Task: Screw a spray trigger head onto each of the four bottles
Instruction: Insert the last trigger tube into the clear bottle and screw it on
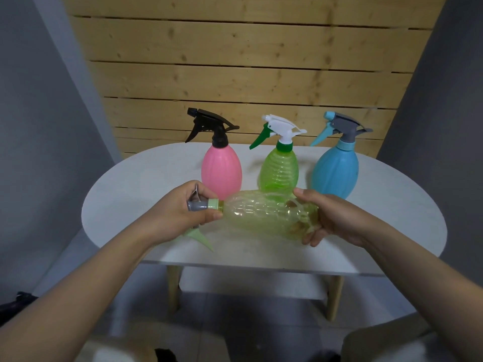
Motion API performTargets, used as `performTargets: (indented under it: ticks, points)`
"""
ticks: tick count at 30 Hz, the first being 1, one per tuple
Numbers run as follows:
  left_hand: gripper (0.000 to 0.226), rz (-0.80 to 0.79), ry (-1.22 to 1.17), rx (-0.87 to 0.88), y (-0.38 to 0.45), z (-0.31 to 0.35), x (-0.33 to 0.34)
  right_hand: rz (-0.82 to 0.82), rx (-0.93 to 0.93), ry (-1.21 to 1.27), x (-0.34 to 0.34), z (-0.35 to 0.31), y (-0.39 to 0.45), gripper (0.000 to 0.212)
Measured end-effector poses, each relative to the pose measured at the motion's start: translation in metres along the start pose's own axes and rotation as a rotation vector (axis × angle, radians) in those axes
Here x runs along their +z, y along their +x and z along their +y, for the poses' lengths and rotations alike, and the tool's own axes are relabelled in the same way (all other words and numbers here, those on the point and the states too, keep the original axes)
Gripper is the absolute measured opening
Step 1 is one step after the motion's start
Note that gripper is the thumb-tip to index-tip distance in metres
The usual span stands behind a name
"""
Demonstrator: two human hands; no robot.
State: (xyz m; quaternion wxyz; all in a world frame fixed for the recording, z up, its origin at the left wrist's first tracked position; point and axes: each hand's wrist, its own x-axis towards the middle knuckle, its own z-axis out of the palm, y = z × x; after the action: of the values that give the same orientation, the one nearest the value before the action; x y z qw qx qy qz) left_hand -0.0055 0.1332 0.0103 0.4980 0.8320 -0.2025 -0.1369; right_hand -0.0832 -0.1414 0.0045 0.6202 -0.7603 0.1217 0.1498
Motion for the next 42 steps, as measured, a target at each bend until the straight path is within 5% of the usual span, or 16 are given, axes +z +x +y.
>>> performTargets:
  ticks: [5,11,15,18,28,35,42]
  points:
    - [0.039,0.068,-0.134,0.001,0.003,0.004,-0.013,-0.04,-0.03,0.113,0.002,0.001,0.001,0.062]
    - [0.026,0.116,-0.533,0.033,0.0,0.006,-0.021,-0.09,-0.116,0.366,0.01,-0.004,0.004,0.105]
    - [0.04,0.041,-0.671,-0.004,-0.003,0.009,-0.014,-0.207,-0.162,0.539,0.04,-0.012,0.011,0.084]
    - [0.053,0.011,-0.63,-0.016,-0.007,0.012,-0.008,-0.256,-0.177,0.633,0.068,-0.02,0.017,0.059]
    - [0.068,0.349,-0.475,-0.093,-0.004,0.004,-0.022,-0.23,-0.167,0.401,0.129,-0.032,0.046,0.064]
    - [0.077,0.538,-0.267,-0.112,0.025,-0.021,-0.051,0.032,-0.08,0.201,0.139,-0.041,0.05,0.049]
    - [0.082,0.559,-0.03,-0.13,0.053,-0.046,-0.057,0.069,-0.09,0.12,0.129,-0.043,0.054,0.037]
